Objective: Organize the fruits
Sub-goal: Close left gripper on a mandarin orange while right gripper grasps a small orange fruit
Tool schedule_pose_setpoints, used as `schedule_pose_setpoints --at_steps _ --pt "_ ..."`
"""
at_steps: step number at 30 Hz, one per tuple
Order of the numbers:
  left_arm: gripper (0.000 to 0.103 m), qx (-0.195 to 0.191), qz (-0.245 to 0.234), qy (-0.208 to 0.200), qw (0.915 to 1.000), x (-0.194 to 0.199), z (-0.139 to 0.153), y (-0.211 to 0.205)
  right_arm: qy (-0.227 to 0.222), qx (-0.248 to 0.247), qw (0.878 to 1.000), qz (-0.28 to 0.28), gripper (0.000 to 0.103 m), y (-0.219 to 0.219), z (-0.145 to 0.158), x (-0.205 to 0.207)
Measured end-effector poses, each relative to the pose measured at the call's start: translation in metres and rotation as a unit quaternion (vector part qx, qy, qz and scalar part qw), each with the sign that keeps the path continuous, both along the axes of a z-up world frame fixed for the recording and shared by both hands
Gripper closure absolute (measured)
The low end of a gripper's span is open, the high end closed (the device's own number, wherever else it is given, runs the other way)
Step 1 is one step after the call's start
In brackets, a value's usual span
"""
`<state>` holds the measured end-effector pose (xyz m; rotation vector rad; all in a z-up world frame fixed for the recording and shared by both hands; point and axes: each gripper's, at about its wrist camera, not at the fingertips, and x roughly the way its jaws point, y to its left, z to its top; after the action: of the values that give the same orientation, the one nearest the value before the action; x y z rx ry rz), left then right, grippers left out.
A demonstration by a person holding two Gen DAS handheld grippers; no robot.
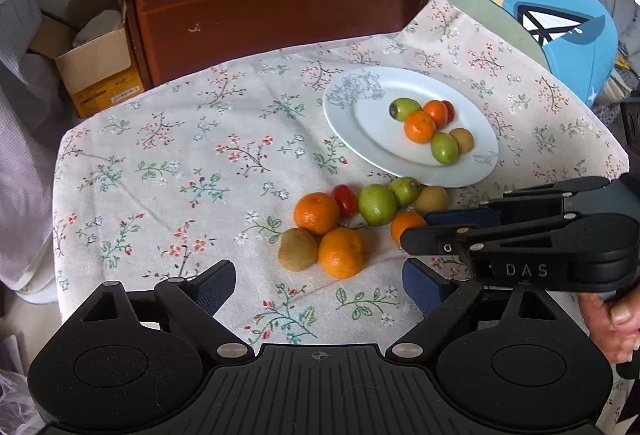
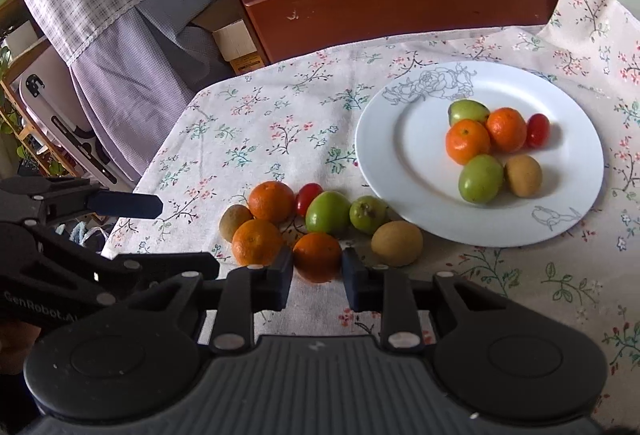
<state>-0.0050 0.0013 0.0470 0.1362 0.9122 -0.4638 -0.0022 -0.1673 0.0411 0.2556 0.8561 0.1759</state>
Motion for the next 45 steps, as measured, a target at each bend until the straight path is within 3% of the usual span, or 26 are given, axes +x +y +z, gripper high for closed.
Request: schedule_pose_setpoints --at_steps 5,12,30,37,45 --pt "0.018 -0.009 -0.036 0.008 0.9993 -0.004 -0.008 -0.014 0.005 0.000 1.000 -0.020 0.077 -0.010 0.008 -0.010" --pt "0.053 -0.018 -0.036 0.019 0.9990 0.003 -0.020 -0.021 0.024 0.008 0.999 -0.044 0.077 -0.018 0.006 -0.013" --pt "0.053 0.005 -0.014 0.006 0.9999 0.015 -0.031 -0.031 0.053 0.036 0.996 -0.057 0.073 -0.022 -0.004 -0.010" --pt "0.068 0.013 -0.008 0.001 0.9999 0.014 -0.031 -0.031 0.051 0.030 0.997 -0.056 0.075 -0.020 -0.004 -0.009" --pt "0.073 0.013 -0.003 0.006 0.9999 0.013 -0.028 -0.030 0.052 0.028 0.997 -0.055 0.075 -0.020 -0.003 -0.009"
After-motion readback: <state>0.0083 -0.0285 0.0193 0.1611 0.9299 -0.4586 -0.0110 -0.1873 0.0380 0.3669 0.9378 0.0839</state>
